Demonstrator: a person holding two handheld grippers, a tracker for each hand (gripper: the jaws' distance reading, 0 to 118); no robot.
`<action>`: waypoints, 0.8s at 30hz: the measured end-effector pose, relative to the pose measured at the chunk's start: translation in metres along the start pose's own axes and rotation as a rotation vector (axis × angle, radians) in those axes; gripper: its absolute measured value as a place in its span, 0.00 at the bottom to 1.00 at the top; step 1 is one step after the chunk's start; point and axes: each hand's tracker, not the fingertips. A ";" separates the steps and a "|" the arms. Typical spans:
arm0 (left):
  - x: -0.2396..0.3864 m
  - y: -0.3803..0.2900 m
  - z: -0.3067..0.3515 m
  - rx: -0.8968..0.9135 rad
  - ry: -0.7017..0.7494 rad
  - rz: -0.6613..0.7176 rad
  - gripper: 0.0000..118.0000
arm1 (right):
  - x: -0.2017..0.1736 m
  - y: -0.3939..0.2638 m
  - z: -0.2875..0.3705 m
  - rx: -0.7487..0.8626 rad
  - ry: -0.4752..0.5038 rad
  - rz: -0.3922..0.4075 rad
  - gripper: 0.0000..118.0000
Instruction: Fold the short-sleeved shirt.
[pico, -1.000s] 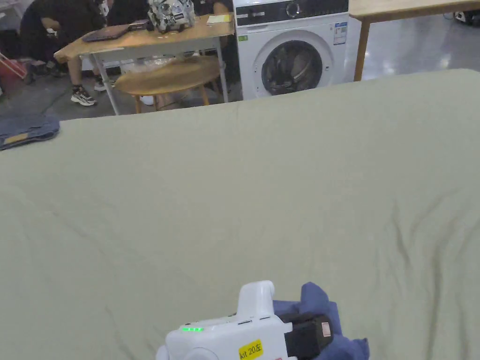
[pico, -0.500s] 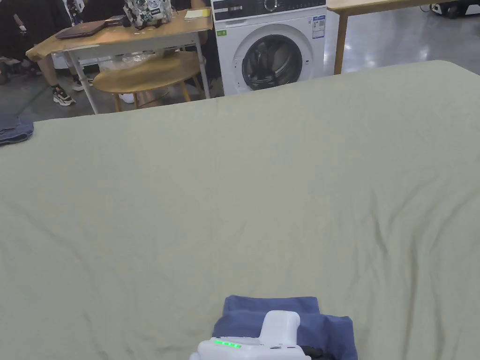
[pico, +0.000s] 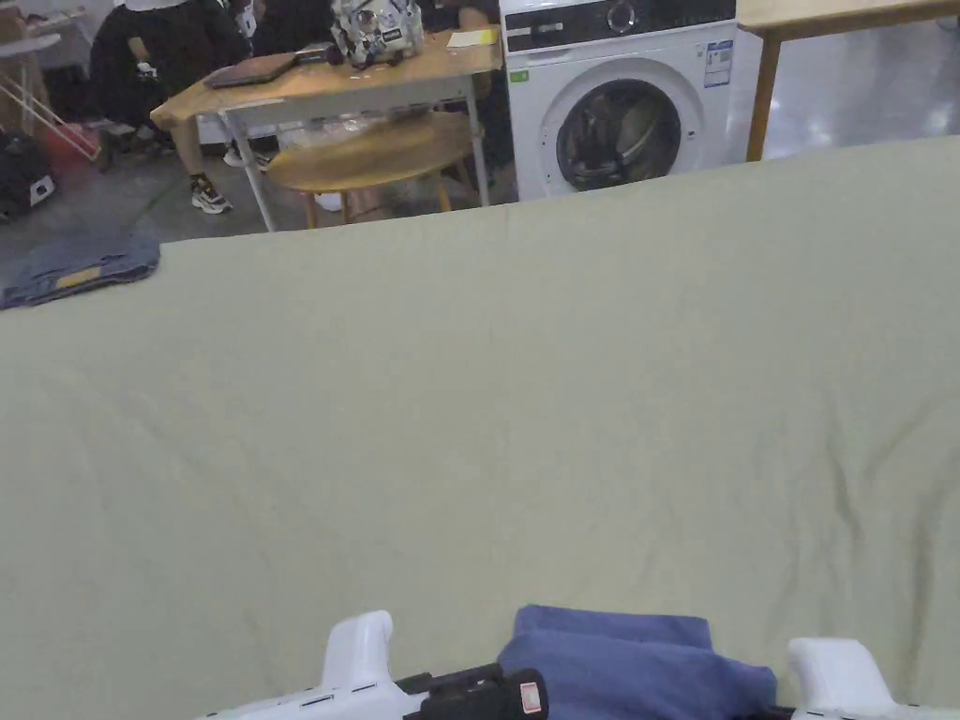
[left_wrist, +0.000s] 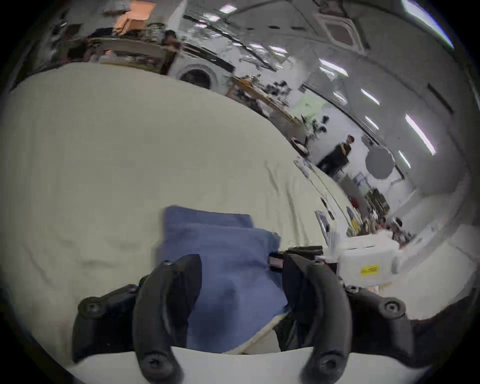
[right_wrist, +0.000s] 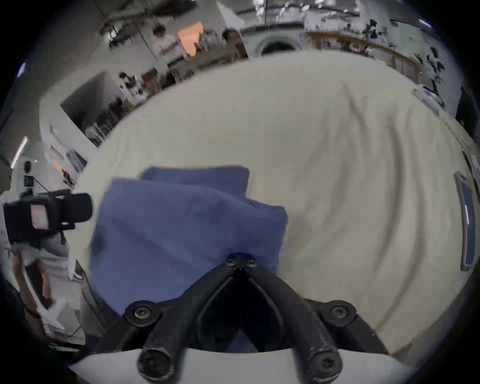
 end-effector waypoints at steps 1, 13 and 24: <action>-0.005 -0.002 -0.008 -0.002 -0.019 0.030 0.54 | 0.001 0.000 0.000 0.000 0.004 -0.009 0.00; -0.022 -0.018 -0.033 0.023 -0.089 0.129 0.26 | 0.004 -0.004 0.016 0.041 0.071 -0.061 0.00; -0.093 0.007 0.172 0.401 0.095 0.202 0.14 | 0.003 0.002 0.045 0.196 0.174 -0.094 0.00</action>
